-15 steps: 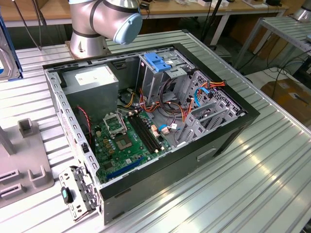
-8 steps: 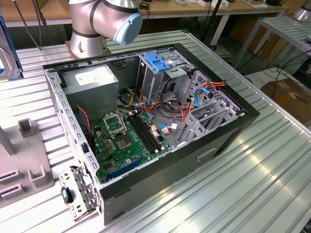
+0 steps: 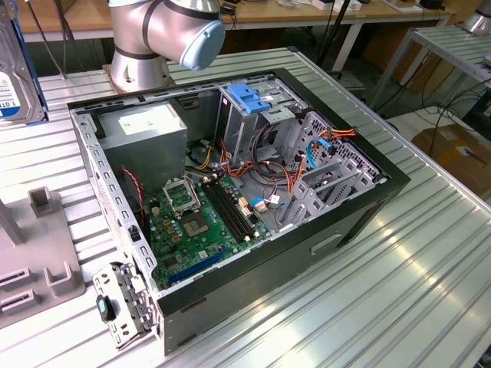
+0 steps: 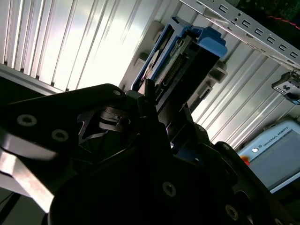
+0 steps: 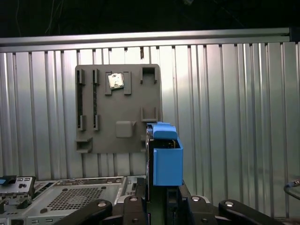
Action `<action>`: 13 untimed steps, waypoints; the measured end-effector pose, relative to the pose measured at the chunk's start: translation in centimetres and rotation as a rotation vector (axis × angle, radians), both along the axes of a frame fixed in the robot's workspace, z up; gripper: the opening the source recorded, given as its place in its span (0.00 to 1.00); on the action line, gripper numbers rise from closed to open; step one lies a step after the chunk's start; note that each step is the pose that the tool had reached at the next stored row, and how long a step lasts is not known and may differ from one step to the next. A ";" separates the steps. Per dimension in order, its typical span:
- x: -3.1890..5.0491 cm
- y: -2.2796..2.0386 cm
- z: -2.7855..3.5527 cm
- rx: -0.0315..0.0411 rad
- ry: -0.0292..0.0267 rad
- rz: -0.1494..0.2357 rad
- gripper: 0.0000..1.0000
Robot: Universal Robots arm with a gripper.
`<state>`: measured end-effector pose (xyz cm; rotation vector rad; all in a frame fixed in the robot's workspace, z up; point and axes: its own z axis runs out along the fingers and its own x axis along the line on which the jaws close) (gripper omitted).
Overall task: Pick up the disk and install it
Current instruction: 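Pick up the disk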
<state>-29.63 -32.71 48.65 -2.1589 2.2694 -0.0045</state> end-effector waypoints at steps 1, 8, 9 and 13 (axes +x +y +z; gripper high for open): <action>0.17 0.00 0.00 0.0000 0.0000 0.000 0.35; 1.35 0.00 0.00 0.0000 0.0000 0.000 0.35; 1.35 0.00 0.00 0.0000 -0.0001 0.000 0.35; 1.37 0.00 0.00 0.0000 -0.0001 0.000 0.35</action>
